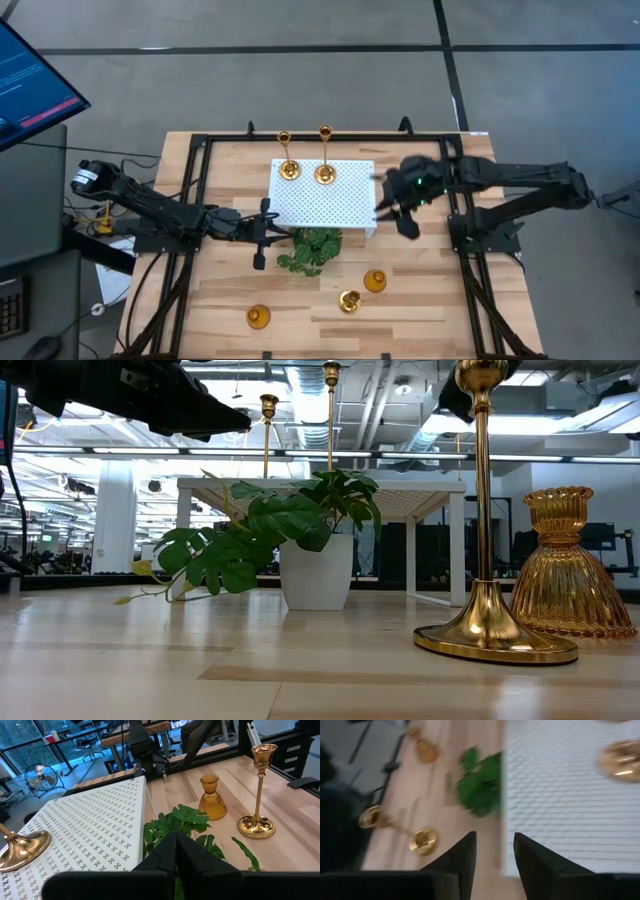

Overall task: Pick & Place candle stick holders
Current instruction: Put the gold candle holder on the shelf

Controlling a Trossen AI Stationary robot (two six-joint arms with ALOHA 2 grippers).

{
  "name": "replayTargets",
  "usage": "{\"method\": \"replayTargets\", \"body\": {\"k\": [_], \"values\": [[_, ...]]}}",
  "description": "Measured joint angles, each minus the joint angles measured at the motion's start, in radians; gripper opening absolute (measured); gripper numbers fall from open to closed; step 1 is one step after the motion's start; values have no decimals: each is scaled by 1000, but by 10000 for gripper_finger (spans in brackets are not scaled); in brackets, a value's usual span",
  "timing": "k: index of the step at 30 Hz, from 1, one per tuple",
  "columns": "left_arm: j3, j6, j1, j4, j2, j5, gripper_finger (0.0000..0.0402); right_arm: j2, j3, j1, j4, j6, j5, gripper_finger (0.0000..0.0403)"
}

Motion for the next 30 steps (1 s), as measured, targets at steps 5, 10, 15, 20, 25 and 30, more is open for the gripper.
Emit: {"method": "replayTargets", "body": {"k": [5, 10, 15, 20, 25, 30], "values": [[0, 0, 0, 0, 1, 0, 8, 0, -28, 170, 29, 62, 18, 111], [1, 0, -1, 4, 21, 0, 8, -1, -54, 342, 45, 107, 149, 98], [1, -28, -3, 2, 53, 1, 7, -2, -160, 479, 185, 48, 307, 86], [1, -99, -3, 0, 78, 1, 9, -3, -318, 540, 397, -44, 415, 68], [1, -124, -3, 1, 88, 1, 9, -3, -475, 538, 661, -49, 419, 52], [1, -124, -3, 5, 88, 1, 7, -3, -619, 551, 1003, -79, 353, 41]]}}
